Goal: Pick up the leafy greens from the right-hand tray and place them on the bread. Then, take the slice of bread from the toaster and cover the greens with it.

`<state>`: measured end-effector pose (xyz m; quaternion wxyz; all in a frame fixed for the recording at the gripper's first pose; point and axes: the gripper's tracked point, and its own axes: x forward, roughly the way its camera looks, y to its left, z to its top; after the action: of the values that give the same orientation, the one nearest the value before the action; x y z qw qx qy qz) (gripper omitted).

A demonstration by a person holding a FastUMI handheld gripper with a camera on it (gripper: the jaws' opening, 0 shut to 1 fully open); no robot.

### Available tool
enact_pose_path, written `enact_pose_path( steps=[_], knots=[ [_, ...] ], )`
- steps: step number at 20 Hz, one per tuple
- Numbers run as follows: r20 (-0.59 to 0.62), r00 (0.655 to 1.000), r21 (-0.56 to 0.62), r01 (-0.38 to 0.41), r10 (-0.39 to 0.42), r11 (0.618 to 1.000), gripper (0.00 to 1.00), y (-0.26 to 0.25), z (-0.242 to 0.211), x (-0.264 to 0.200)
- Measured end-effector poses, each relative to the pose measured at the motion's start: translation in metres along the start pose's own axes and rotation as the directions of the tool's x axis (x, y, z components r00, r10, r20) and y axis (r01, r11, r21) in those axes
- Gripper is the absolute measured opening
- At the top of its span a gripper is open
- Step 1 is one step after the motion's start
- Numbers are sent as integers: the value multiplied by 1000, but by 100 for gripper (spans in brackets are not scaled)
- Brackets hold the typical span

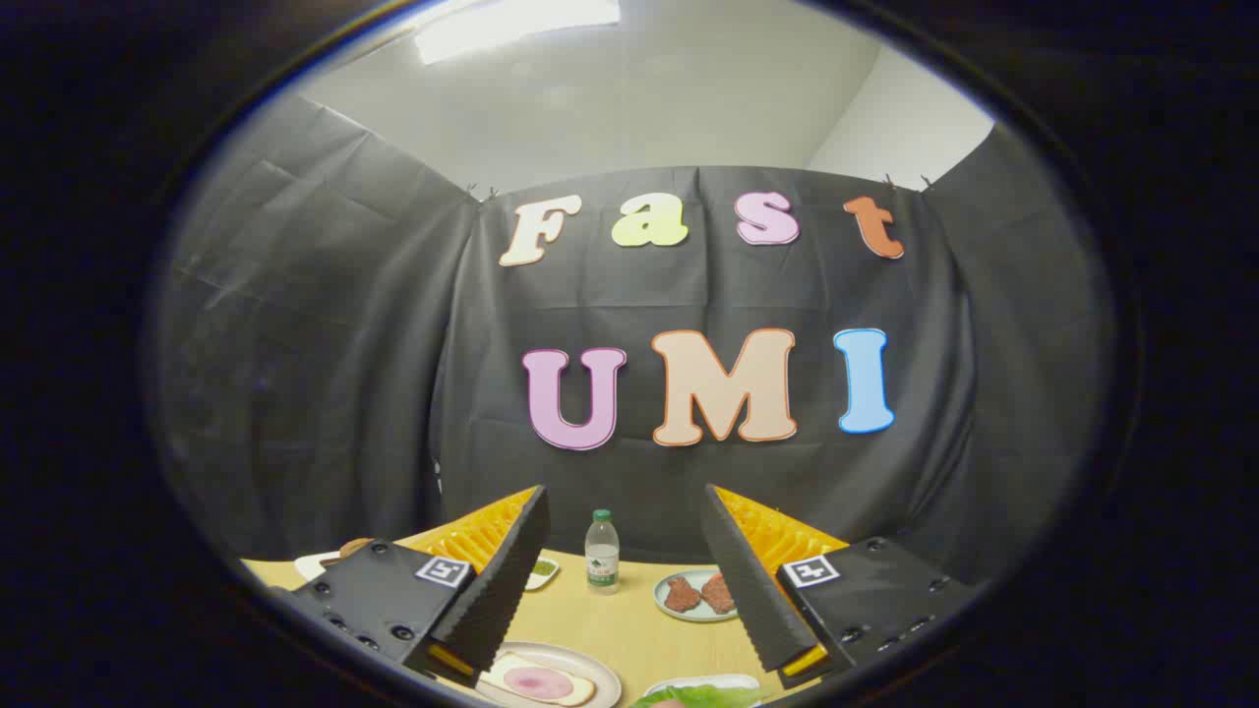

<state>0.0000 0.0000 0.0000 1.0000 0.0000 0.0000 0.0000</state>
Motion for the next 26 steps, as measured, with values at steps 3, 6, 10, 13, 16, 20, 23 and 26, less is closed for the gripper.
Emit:
enact_pose_path(
  steps=[3,6,10,13,16,20,23,26],
  knots=[
    [5,1000,-2,-5,5,1000,99,-1,2,1],
    [4,1000,-18,-5,5,1000,99,-3,2,3],
    [-5,1000,-18,-2,2,1000,99,-5,-1,6],
    [-1,1000,-16,2,-2,1000,99,-7,1,8],
    [1,1000,-22,3,-3,1000,99,-11,1,10],
    [-5,1000,-22,5,-6,1000,99,-14,-2,11],
    [-11,1000,-28,-6,6,1000,99,-16,-4,13],
    [-28,999,-62,-26,24,998,99,-22,-9,14]
  ],
)
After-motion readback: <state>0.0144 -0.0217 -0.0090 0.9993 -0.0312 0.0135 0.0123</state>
